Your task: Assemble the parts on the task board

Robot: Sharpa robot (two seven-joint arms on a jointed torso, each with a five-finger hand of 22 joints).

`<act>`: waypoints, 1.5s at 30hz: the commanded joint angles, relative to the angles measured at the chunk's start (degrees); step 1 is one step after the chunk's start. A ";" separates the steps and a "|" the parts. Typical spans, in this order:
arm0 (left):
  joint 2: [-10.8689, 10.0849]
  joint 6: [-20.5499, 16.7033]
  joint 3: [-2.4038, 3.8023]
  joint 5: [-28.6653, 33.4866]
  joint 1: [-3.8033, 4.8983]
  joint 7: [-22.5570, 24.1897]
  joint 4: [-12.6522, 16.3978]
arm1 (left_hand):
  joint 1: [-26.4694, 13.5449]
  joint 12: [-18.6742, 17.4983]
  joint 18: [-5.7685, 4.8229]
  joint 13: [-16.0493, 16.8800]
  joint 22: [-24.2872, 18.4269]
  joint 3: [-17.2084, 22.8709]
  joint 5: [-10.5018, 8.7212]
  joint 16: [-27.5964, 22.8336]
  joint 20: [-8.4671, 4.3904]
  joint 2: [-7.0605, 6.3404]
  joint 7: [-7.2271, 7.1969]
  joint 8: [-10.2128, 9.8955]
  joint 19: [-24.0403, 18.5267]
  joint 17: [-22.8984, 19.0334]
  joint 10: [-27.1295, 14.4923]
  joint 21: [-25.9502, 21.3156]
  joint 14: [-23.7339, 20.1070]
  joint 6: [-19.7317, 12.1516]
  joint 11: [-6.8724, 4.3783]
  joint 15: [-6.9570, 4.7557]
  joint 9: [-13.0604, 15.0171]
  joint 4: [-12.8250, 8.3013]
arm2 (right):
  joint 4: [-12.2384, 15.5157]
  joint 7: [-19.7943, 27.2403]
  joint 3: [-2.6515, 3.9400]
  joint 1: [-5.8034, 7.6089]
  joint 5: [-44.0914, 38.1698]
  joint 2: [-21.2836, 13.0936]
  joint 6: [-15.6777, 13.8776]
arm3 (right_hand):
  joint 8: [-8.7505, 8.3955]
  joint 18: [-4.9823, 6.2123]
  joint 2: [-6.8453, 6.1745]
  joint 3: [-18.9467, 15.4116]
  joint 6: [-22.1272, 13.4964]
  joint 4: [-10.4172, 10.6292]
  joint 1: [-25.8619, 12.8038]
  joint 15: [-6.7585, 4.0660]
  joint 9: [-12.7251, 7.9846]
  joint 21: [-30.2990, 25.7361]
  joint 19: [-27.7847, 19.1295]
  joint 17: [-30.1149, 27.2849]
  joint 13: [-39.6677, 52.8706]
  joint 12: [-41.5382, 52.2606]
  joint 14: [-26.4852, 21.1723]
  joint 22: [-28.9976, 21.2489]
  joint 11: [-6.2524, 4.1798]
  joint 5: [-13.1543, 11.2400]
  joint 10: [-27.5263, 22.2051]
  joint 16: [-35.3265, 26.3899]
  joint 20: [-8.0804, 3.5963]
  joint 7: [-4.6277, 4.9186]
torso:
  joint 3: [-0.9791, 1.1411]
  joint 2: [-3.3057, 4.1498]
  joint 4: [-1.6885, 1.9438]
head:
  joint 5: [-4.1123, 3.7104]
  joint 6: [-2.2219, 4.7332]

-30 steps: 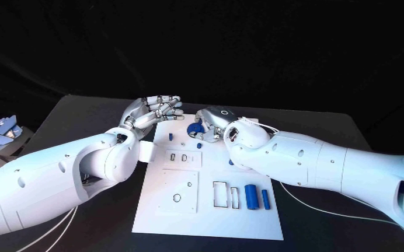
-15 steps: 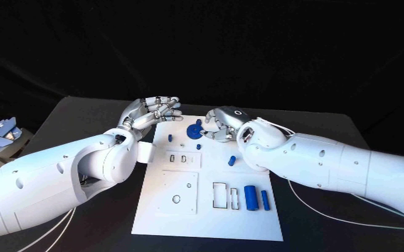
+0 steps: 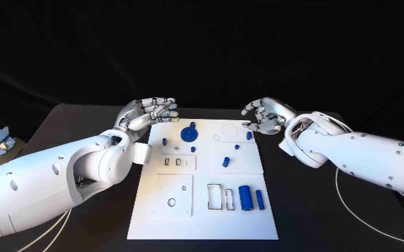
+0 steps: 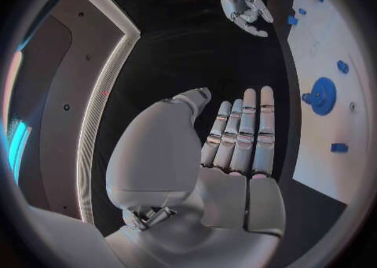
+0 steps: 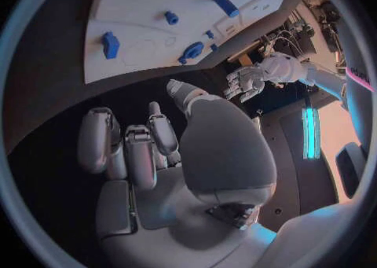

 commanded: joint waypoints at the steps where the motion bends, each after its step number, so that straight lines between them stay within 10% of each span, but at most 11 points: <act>1: -0.05 1.51 0.03 0.27 0.04 0.72 0.21 | -0.43 -0.18 0.60 0.02 0.05 0.24 -0.26 -0.24 0.18 0.16 1.72 -0.28 0.05 0.09 -0.24 0.23 0.00 -0.19 -0.11 0.41 -0.06 -0.04 | -0.72 5.21 -0.01 -0.07 4.70 -1.13 4.88 | -0.46 0.12 -0.32 0.78 0.53 -1.23 1.50 0.38 -0.08 -0.25 -0.38 10.20 -0.13 -0.33 4.95 0.05 0.07 0.89 -0.51 0.21 0.00 0.31 | 0.30 -0.15 -0.40 | 0.03 -0.05; 25: 0.06 1.94 0.03 0.29 -0.02 0.76 -0.02 | -0.44 -0.13 0.61 0.05 0.06 0.29 -0.27 -0.28 0.18 0.16 1.66 -0.25 0.01 0.14 -0.12 0.26 0.01 -0.09 -0.16 0.39 -0.04 -0.12 | -8.01 5.09 -0.12 -3.93 2.12 1.41 6.92 | -1.53 0.21 -1.29 1.54 -0.22 -2.23 1.18 0.59 -0.44 -0.70 -0.69 10.52 -0.81 -0.81 5.01 -0.17 0.33 1.21 -1.19 0.29 0.15 0.58 | 0.08 0.27 0.50 | -0.32 -1.10; 45: 0.28 2.07 0.03 0.28 -0.04 0.67 -0.33 | -0.44 -0.13 0.61 0.05 0.06 0.29 -0.27 -0.28 0.18 0.16 1.66 -0.25 0.01 0.14 -0.12 0.26 0.01 -0.09 -0.16 0.39 -0.04 -0.12 | -10.12 3.91 -0.14 -4.79 1.93 3.03 5.96 | -0.75 0.12 -0.46 2.05 1.63 -2.12 0.30 0.53 -0.03 -0.35 -0.29 10.53 0.40 0.17 5.01 0.37 0.17 0.46 -0.02 0.29 0.19 0.35 | 0.19 0.25 0.33 | -0.02 -1.38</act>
